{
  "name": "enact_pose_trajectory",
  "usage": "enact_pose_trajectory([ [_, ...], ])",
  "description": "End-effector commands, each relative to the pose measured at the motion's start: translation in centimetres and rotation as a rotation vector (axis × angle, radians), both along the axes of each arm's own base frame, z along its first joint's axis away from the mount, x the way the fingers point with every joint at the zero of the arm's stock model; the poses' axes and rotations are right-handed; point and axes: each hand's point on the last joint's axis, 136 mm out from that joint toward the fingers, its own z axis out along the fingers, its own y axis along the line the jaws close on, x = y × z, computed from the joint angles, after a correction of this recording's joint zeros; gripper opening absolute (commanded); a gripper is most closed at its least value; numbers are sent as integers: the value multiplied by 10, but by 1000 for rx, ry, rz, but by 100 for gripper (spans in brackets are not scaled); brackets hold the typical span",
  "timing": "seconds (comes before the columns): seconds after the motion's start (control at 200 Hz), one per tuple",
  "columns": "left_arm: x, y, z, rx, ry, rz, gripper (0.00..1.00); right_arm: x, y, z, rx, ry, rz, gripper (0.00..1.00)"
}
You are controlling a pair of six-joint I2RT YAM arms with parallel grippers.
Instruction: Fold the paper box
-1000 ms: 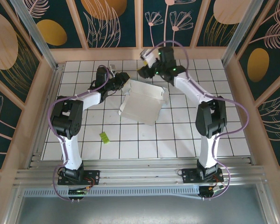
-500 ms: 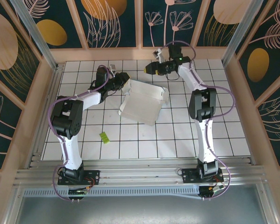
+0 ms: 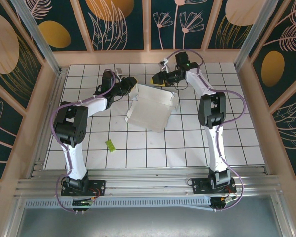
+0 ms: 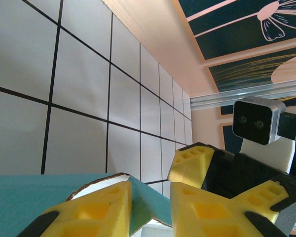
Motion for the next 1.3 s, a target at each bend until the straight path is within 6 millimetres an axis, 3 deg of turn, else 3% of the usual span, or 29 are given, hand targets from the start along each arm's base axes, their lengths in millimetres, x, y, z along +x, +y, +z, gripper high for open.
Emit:
enact_pose_trajectory([
  [0.0,-8,-3,-26,26,92,-6,27,-12,6,-16,6,51,43,64],
  [0.38,-7,-4,-27,28,92,-5,27,-9,5,-42,-71,77,25,61],
  [0.511,-8,-3,-25,31,84,-5,28,-9,4,-38,-51,81,27,61],
  [0.836,-9,14,22,188,-83,24,38,-6,2,-33,-57,71,13,59],
  [1.076,-34,24,49,301,-225,-24,38,-5,1,-35,-68,71,5,59],
  [1.126,-42,27,41,342,-241,-21,38,-5,2,-35,-71,70,5,59],
  [1.156,-50,29,50,372,-279,-9,38,-5,2,-35,-72,70,4,59],
  [1.296,-67,49,19,563,-266,51,37,-4,2,-35,-71,69,2,59],
])
